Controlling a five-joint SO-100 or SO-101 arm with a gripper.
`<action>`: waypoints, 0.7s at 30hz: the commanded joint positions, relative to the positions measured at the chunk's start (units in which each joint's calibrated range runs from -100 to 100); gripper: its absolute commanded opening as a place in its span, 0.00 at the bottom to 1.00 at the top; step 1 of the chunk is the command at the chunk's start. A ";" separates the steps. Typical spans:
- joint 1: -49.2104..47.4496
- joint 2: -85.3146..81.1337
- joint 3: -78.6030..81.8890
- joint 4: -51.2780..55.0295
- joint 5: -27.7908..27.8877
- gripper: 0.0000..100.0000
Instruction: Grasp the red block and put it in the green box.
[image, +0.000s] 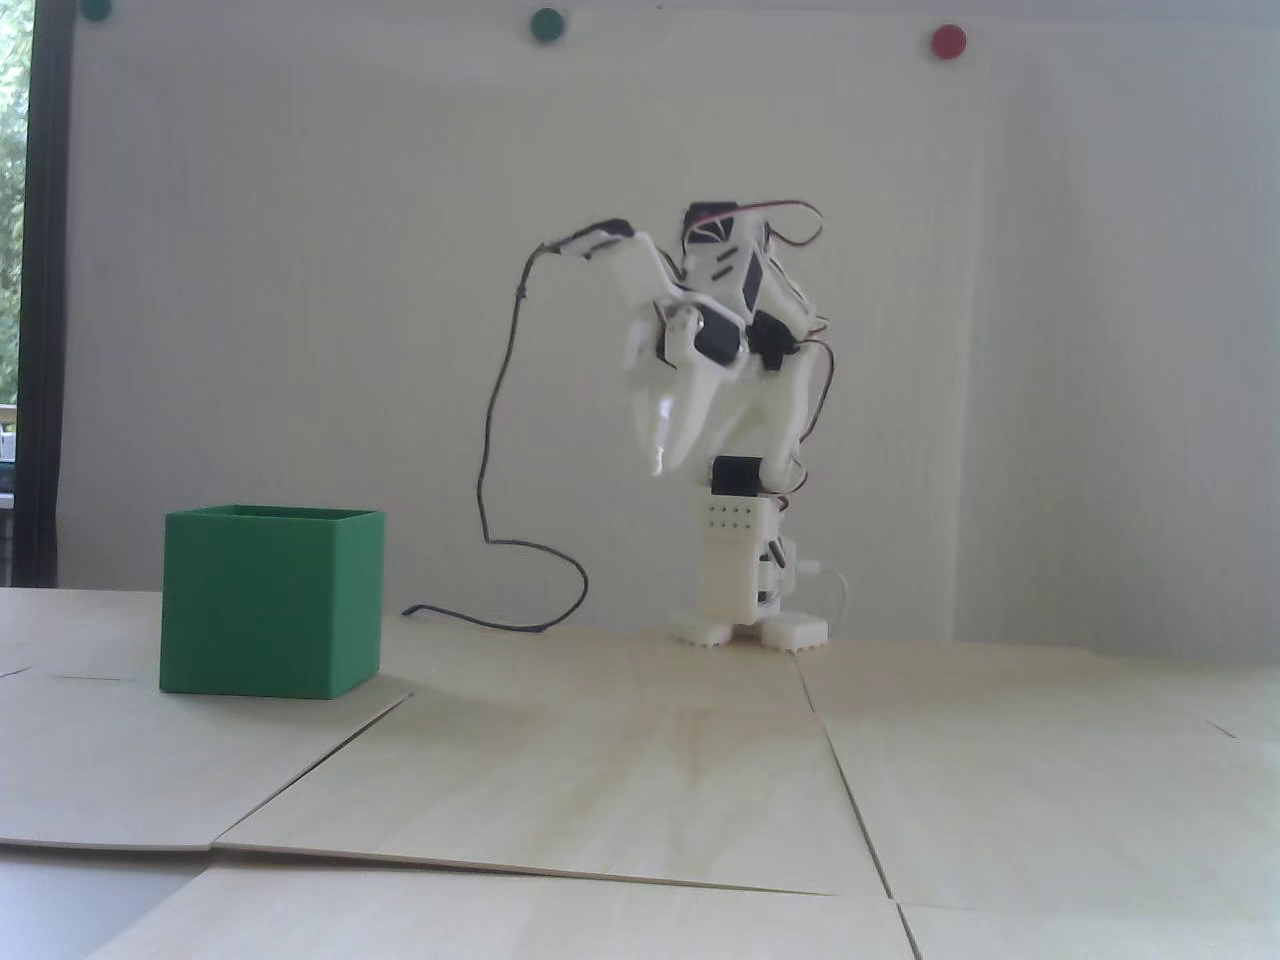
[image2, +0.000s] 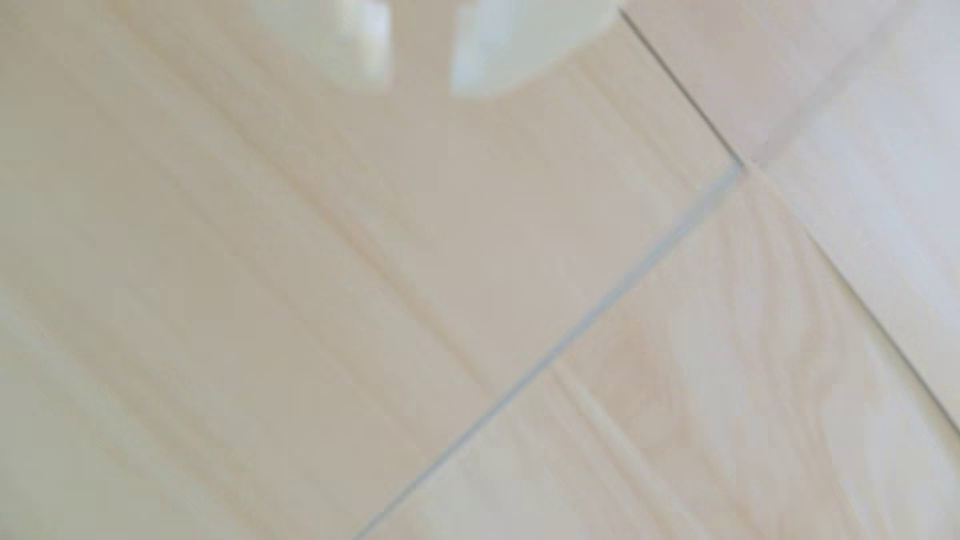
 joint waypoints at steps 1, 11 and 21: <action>-7.09 -17.92 30.71 -13.10 -0.27 0.02; -14.49 -38.21 59.90 -19.43 -0.11 0.02; -16.58 -52.66 67.71 -15.04 -0.11 0.02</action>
